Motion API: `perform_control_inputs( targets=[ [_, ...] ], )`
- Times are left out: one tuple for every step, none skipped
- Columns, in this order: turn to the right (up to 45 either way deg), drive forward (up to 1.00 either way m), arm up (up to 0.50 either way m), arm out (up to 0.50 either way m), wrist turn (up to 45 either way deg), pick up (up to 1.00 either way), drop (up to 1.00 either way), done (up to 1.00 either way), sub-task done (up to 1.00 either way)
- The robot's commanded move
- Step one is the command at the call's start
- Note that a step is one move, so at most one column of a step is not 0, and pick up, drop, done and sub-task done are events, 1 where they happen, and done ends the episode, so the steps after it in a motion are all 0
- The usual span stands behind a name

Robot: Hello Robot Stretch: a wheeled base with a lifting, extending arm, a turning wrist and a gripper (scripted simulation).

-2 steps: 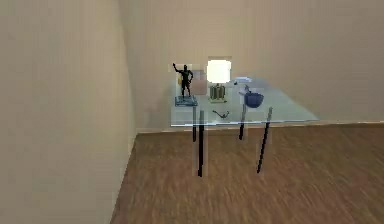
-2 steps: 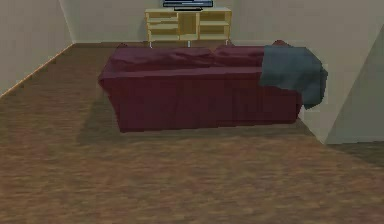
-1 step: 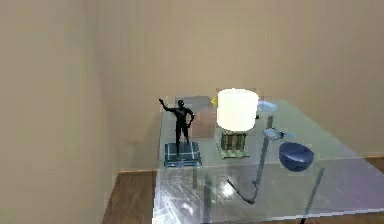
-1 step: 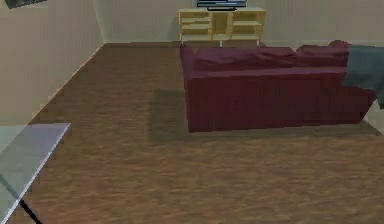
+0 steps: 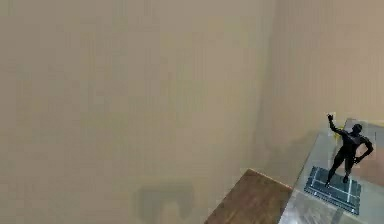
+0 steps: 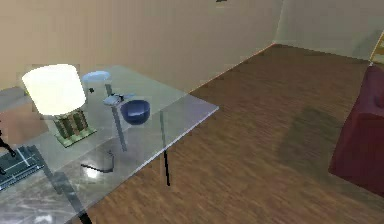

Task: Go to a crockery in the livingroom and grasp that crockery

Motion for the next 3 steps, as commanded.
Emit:
perform_control_inputs(
  targets=[
    [-12.0,0.00,0.00,0.00,0.0,0.00,0.00,0.00,0.00],
    [45.0,0.00,0.00,0.00,0.0,0.00,0.00,0.00,0.00],
    [45.0,0.00,0.00,0.00,0.0,0.00,0.00,0.00,0.00]
  ],
)
